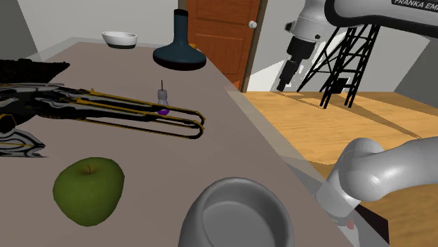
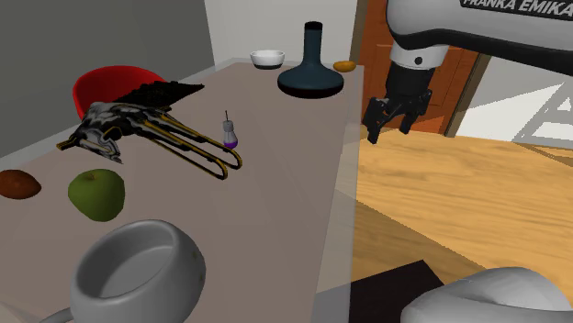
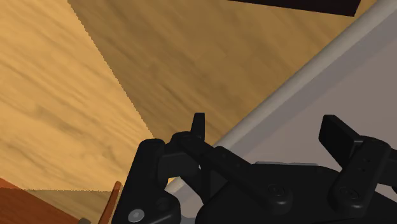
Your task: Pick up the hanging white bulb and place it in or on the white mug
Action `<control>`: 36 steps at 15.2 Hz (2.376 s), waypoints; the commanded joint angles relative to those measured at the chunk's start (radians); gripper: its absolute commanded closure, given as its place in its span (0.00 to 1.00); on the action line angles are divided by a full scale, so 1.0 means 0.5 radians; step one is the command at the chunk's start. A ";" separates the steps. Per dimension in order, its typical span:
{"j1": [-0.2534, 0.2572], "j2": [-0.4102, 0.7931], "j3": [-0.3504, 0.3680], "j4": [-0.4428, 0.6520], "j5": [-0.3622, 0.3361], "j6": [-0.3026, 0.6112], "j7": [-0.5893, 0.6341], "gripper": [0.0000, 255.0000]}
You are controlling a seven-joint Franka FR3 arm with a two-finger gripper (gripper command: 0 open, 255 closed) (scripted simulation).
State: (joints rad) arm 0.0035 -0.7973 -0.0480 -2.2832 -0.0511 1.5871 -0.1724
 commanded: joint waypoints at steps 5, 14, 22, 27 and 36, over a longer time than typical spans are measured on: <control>0.070 0.183 0.093 0.078 0.083 0.133 0.065 0.00; 0.199 0.636 0.297 0.365 0.205 0.378 0.193 0.00; 0.290 1.078 0.476 0.749 0.218 0.514 0.311 0.00; 0.351 1.377 0.583 1.057 0.170 0.549 0.395 0.00; 0.436 1.716 0.679 1.369 0.070 0.613 0.489 0.00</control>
State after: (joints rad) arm 0.2196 0.0558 0.2903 -1.5925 -0.0142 1.8819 0.0691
